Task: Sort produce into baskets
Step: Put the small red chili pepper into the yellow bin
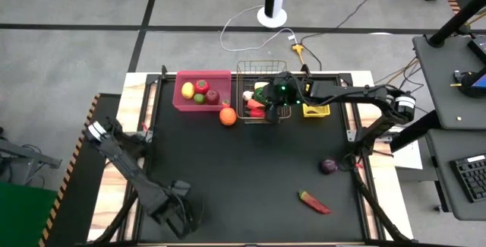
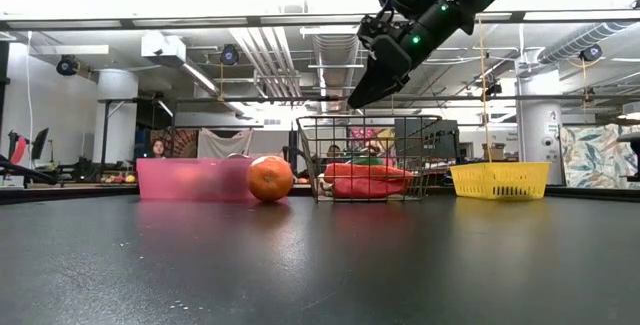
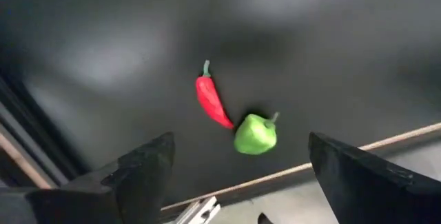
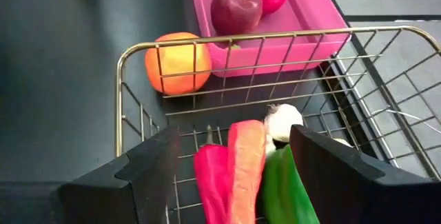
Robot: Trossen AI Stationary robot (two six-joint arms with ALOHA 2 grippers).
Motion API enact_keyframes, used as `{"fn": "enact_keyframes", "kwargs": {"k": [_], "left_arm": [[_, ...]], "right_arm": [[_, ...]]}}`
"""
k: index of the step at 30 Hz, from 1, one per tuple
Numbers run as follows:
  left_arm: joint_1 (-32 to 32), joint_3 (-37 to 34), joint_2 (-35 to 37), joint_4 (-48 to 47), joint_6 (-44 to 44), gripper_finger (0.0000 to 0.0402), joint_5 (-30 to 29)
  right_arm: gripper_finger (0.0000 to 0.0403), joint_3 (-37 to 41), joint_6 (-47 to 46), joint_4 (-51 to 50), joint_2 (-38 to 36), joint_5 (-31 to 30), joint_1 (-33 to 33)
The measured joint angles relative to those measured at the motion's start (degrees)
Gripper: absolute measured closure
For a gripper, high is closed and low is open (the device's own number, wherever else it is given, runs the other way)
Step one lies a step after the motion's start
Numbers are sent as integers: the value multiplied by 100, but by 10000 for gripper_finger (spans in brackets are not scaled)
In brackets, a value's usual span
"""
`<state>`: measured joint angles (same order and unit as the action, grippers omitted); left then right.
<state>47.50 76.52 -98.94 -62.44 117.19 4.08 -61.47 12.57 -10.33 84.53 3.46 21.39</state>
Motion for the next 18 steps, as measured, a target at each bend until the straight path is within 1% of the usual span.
{"fn": "enact_keyframes", "kwargs": {"k": [5, 9, 11, 18], "left_arm": [[160, -174, -309, 143, 343, 97, 58], [195, -460, -368, 160, 441, 112, 97], [195, -626, -358, 264, 553, 118, -6], [195, -1264, -358, 1435, 679, 127, -101]], "right_arm": [[128, 0, 0, -6, 0, 2, -106], [128, 0, 3, -6, 0, 2, -164], [130, 0, 3, -8, 0, 2, -167], [136, 0, 5, -8, 0, 0, -165]]}}
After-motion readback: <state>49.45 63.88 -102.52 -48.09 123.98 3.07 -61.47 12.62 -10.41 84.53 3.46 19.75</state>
